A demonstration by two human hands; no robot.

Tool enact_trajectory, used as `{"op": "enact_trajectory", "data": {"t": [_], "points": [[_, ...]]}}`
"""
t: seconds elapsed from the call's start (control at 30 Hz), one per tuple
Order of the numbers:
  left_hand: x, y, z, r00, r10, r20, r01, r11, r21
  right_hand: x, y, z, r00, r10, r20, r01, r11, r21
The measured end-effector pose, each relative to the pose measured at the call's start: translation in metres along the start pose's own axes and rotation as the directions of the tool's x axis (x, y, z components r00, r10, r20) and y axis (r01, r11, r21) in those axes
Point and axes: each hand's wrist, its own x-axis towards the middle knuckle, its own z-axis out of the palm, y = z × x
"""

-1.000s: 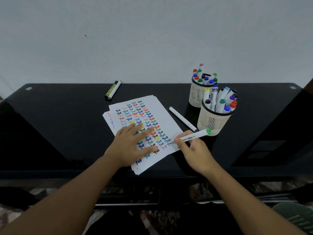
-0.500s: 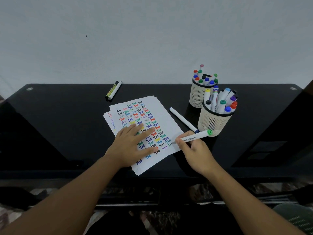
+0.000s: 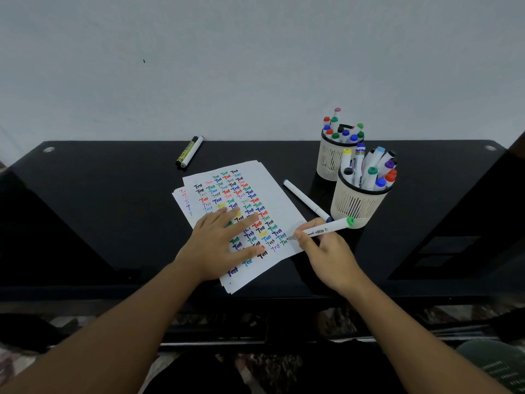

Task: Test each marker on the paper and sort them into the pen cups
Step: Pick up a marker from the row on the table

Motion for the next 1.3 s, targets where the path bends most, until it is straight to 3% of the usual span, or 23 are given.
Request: {"op": "enact_trajectory", "data": {"t": [0.63, 0.83, 0.97, 1.07, 1.2, 1.3], "points": [[-0.002, 0.000, -0.001, 1.000, 0.009, -0.019, -0.010, 1.000, -0.025, -0.001, 0.000, 0.002, 1.000, -0.023, -0.012, 0.023, 1.000, -0.012], [-0.003, -0.002, 0.002, 0.967, -0.042, -0.251, -0.009, 0.980, -0.198, -0.003, -0.001, 0.000, 0.997, -0.068, -0.025, 0.072, 0.952, 0.296], [-0.002, -0.005, 0.007, 0.939, -0.046, -0.340, -0.011, 0.986, -0.164, -0.002, -0.001, 0.000, 0.993, -0.115, -0.005, 0.114, 0.974, 0.197], [0.000, -0.006, 0.008, 0.933, -0.043, -0.358, -0.017, 0.986, -0.163, 0.003, -0.004, 0.000, 0.981, -0.152, 0.122, 0.145, 0.988, 0.062], [-0.001, -0.005, 0.007, 0.935, -0.038, -0.353, -0.022, 0.986, -0.164, 0.015, -0.024, 0.003, 0.971, -0.078, 0.225, 0.045, 0.988, 0.149], [-0.005, -0.004, 0.006, 0.926, -0.047, -0.374, -0.031, 0.979, -0.199, 0.024, -0.039, 0.011, 0.982, -0.102, 0.157, 0.054, 0.957, 0.285]]}}
